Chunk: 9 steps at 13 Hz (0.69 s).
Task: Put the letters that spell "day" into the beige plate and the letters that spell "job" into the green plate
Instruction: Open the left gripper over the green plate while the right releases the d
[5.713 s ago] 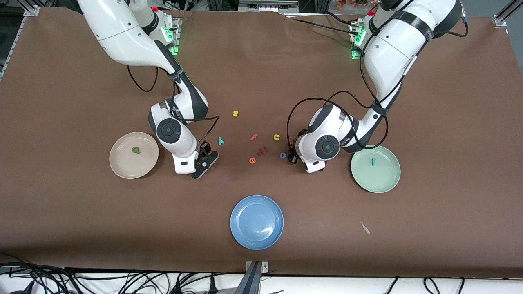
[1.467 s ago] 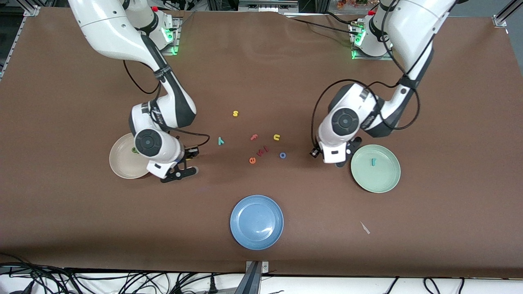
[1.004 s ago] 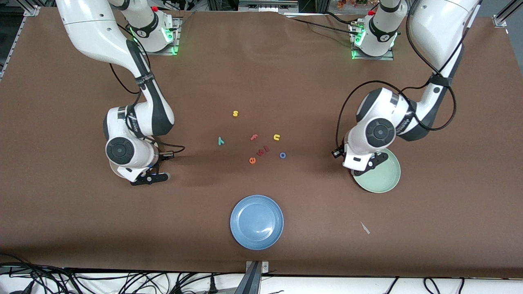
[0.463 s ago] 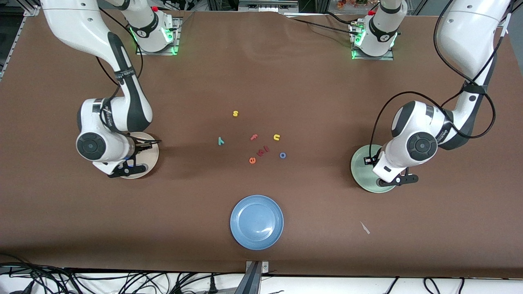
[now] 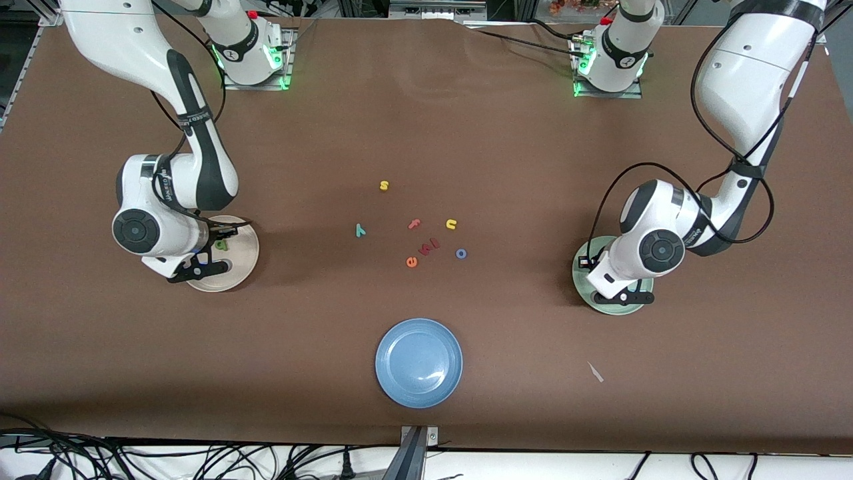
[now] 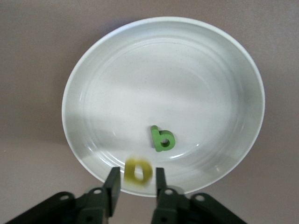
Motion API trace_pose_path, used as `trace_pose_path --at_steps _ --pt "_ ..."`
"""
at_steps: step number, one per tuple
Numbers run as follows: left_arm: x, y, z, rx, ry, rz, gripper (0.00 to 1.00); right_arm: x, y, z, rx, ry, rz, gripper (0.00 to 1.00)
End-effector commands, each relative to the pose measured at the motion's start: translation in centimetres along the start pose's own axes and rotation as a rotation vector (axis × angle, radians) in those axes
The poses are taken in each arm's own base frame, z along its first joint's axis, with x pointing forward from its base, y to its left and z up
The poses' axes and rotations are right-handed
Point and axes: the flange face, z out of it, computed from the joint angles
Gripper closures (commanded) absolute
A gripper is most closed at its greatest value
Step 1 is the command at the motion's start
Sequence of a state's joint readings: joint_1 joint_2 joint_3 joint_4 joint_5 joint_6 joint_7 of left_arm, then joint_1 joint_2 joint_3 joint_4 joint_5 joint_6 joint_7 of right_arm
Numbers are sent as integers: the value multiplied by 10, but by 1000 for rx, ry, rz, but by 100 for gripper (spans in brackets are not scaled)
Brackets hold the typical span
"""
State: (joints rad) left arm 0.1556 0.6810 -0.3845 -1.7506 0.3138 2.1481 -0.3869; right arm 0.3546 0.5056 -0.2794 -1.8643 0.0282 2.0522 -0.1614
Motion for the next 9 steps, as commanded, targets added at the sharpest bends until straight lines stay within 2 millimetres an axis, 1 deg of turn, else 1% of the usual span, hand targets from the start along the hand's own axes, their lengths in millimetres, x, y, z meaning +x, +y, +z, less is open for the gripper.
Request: trace_pose_path --at_steps 1,2,4,6,7,9 --pt "6 -2 -1 9 25 45 69 -8 -1 -5 28 4 -6 1" --pt "6 -4 -7 6 33 40 1 -8 -4 -7 29 2 -5 1" --pt "5 -5 -23 15 46 52 0 -6 -10 -14 36 5 3 0" --pt "3 -6 -47 23 82 95 0 -4 -27 -17 75 10 20 0" --pt "1 0 -63 26 106 108 0 -3 -36 -19 79 13 31 0" --pt "-6 25 -85 13 138 148 0 2 -68 -27 87 26 65 0"
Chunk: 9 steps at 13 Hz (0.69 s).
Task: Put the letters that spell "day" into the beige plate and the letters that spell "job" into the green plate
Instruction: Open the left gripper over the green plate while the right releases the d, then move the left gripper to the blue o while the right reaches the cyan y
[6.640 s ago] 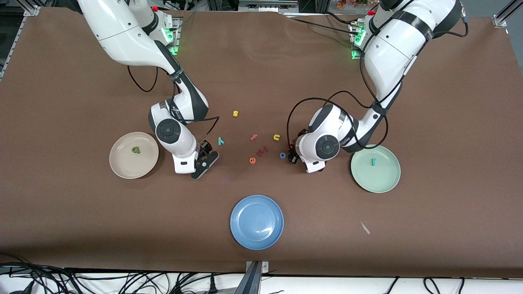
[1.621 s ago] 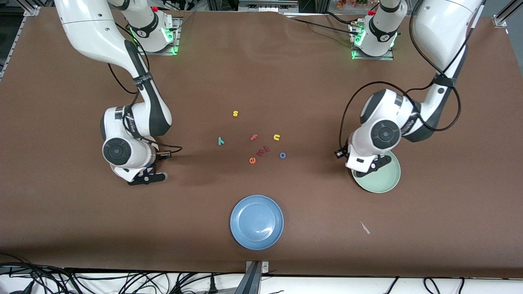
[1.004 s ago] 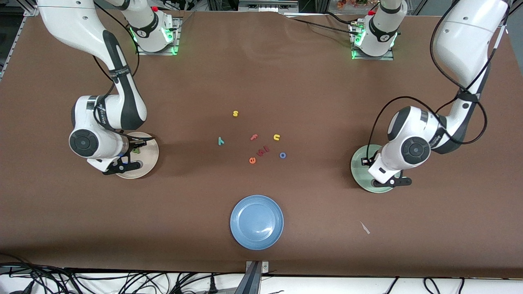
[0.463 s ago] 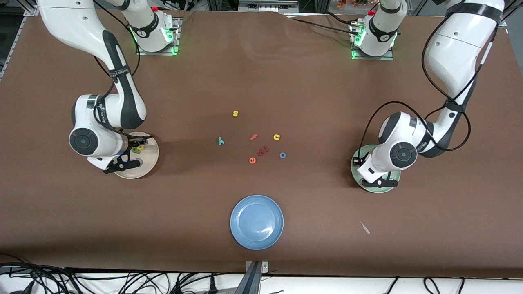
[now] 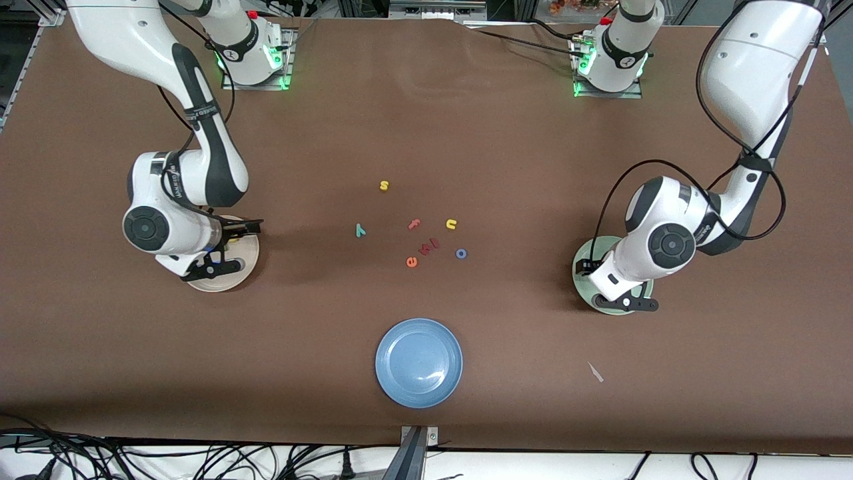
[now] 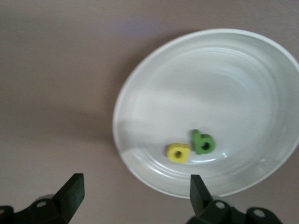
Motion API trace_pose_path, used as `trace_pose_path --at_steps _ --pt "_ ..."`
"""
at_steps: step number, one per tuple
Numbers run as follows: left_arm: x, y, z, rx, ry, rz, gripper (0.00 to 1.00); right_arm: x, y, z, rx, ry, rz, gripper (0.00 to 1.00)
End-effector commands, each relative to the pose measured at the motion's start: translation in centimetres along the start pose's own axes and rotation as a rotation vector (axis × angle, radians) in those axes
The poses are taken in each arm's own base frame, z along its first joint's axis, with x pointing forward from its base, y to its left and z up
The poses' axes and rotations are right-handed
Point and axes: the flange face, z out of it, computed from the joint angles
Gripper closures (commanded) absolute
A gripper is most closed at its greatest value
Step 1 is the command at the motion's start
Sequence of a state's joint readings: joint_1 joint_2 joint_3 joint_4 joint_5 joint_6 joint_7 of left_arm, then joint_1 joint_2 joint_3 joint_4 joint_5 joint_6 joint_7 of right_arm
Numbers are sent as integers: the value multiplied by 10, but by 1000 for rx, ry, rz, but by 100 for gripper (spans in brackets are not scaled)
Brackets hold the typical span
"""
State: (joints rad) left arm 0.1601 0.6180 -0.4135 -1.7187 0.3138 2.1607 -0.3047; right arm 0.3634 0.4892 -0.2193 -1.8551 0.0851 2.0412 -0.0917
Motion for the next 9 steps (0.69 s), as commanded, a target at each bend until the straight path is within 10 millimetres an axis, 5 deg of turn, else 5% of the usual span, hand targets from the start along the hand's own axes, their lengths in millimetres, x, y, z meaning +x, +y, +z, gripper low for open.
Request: trace_pose_path --at_steps 1,4,9 --pt "-11 40 -32 9 35 95 0 -1 -46 -12 32 11 77 0" --pt "-21 117 -50 -21 67 199 0 -3 -102 -12 52 28 141 0" --pt "-34 200 -11 -51 27 297 0 -9 -230 6 77 154 196 0"
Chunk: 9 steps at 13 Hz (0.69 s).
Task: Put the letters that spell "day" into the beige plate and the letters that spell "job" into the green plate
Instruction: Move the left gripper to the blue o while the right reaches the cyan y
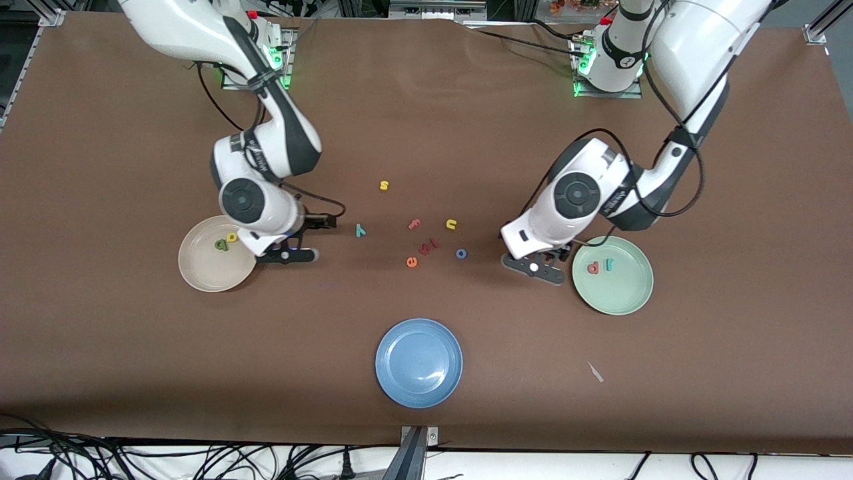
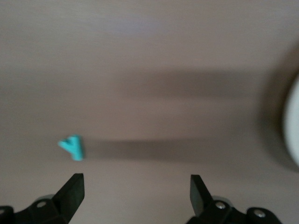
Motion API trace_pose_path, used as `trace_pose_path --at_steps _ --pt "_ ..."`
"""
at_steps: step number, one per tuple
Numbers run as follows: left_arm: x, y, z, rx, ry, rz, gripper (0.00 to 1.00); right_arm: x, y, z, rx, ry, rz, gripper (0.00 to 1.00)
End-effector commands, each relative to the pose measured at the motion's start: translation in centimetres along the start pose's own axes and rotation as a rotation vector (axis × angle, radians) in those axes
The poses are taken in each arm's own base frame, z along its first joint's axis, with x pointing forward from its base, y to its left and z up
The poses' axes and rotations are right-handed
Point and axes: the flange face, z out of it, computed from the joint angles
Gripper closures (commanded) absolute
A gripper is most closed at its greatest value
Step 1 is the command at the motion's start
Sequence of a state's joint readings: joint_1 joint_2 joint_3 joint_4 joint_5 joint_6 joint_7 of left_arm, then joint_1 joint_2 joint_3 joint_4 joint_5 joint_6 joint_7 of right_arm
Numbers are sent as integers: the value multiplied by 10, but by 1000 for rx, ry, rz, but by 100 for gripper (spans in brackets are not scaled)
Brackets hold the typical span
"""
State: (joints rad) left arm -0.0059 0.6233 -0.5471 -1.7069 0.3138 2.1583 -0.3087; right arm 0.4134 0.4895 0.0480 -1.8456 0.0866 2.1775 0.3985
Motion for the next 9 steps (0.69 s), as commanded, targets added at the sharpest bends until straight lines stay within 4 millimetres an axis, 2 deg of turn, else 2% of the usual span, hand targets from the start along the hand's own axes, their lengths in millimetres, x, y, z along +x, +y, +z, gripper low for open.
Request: trace_pose_path --at_steps 1,3,5,6,8,9 --pt "16 37 23 -7 -7 47 0 -16 -52 20 11 63 6 0" --pt "23 59 33 5 0 37 0 -19 -61 23 16 76 -10 0" --pt "26 77 47 40 0 54 0 -19 -68 29 25 99 -29 0" --pt "34 83 53 49 9 56 0 -18 -70 37 25 103 -36 0" --pt "45 111 50 36 41 37 2 -17 -72 44 28 111 -39 1" --pt "45 110 52 39 40 31 5 -17 -73 45 30 115 -42 1"
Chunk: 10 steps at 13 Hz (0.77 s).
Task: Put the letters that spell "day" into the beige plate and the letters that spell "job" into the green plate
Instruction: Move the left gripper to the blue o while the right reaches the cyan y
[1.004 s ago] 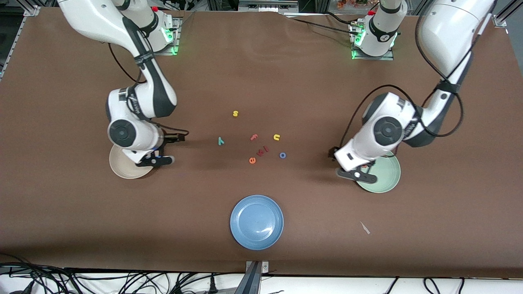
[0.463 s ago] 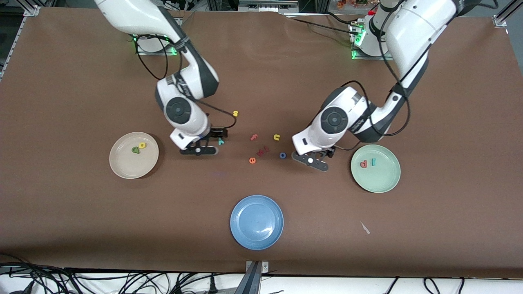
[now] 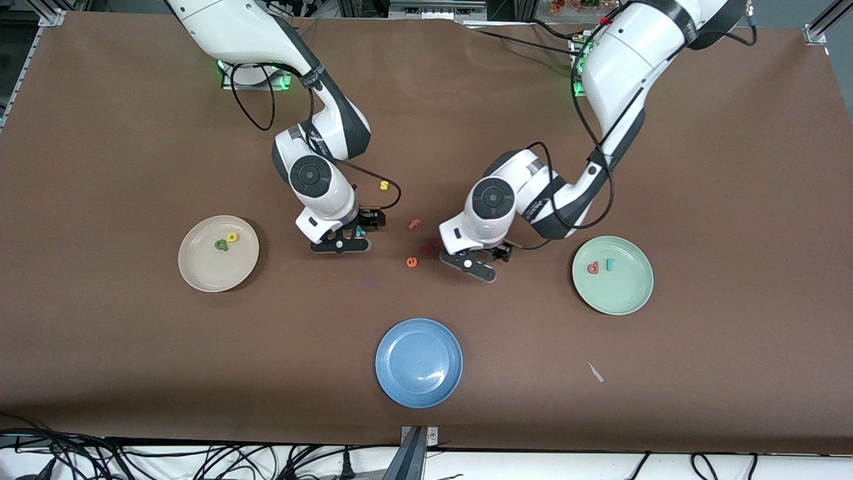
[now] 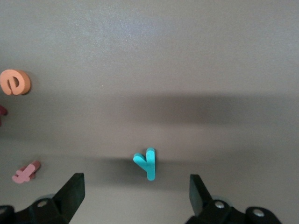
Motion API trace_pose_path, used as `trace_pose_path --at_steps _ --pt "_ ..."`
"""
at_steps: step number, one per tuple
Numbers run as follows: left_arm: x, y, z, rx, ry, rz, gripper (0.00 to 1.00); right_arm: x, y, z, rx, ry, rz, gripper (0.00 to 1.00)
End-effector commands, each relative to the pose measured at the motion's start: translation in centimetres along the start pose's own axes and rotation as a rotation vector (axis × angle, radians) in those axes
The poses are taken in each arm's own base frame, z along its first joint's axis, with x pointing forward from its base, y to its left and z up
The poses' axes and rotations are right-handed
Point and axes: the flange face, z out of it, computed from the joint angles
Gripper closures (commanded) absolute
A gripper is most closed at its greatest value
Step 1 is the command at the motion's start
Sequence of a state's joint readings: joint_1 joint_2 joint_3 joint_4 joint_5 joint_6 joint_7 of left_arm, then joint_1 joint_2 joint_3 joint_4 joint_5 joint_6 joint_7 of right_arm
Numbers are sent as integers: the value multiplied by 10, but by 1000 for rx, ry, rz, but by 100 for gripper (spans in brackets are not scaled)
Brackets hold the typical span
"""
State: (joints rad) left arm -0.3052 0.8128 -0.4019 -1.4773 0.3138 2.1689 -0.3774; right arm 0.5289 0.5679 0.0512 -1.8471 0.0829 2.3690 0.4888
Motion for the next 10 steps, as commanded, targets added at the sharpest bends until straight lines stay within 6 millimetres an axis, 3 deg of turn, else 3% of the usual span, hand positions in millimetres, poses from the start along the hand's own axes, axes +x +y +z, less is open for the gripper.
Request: trace_pose_path --at_steps 1,2,6,10 --pt "13 5 7 15 14 -20 14 0 -3 4 -2 22 -25 1" --pt "13 6 10 14 10 -21 24 0 -3 5 -14 26 -48 1" --pt "13 17 23 -3 45 -20 26 -6 -7 15 -30 32 -124 1" --pt "13 15 27 19 49 -22 29 -14 -7 32 -28 40 -194 5"
